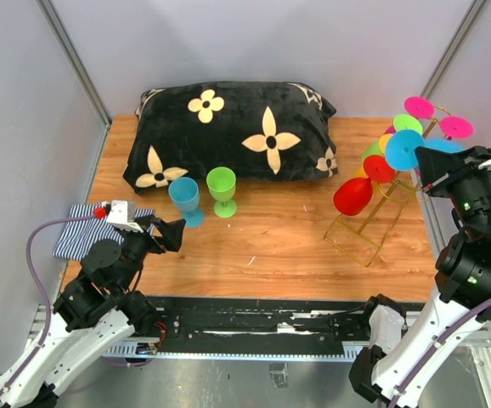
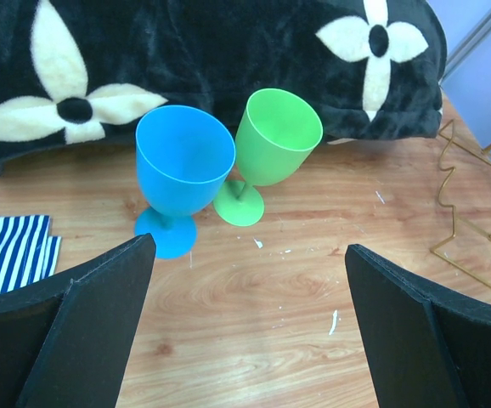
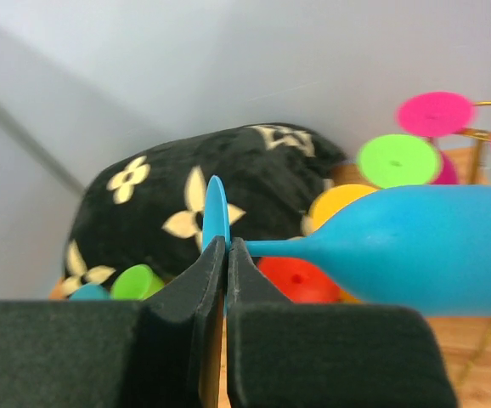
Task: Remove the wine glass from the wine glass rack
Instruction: Pick up the wine glass from the wine rack.
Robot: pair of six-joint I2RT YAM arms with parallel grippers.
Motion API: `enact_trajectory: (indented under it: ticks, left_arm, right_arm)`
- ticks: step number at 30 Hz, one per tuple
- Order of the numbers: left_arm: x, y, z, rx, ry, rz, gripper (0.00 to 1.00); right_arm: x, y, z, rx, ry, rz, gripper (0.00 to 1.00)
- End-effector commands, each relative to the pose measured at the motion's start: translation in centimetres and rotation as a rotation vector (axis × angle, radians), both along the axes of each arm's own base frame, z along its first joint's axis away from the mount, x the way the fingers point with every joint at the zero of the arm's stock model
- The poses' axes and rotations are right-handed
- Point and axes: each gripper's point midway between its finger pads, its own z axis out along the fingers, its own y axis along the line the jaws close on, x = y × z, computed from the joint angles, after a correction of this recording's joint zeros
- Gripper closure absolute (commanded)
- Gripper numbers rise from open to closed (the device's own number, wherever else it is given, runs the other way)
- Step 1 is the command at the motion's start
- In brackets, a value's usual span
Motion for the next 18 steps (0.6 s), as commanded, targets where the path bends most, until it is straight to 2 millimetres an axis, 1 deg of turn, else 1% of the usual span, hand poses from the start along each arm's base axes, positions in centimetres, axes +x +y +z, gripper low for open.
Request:
enact_trajectory:
  ticks: [1, 4, 7, 10, 15, 18]
  left_arm:
    - [0.1, 0.6, 0.5, -0.013, -0.021, 0.028, 0.00]
    - [0.1, 0.5, 0.5, -0.011, -0.022, 0.028, 0.00]
    - [0.2, 0.5, 0.5, -0.010, -0.022, 0.029, 0.00]
    - [0.2, 0.4, 0.5, -0.007, -0.023, 0.025, 0.00]
    - [0.4, 0.2, 0.6, -0.010, -0.035, 0.018, 0.00]
    - [0.3, 0.0, 0.7, -0.017, -0.037, 0.010, 0.00]
  right_arm:
    - [-1.8, 5.5, 2.2, 0.019, -0.079, 0.309, 0.99]
    - [-3.2, 8.2, 3.4, 0.044, -0.138, 0.479, 0.99]
    - [-4.8, 9.9, 4.1, 0.007, -0.167, 0.583, 0.99]
    - [-5.5, 11.0, 3.7, -0.008, -0.174, 0.660, 0.99]
    - [-6.7, 12.5, 2.2, 0.009, -0.159, 0.810, 0.99]
    - [-6.6, 12.9, 1.1, 0.036, -0.112, 0.872, 0.99]
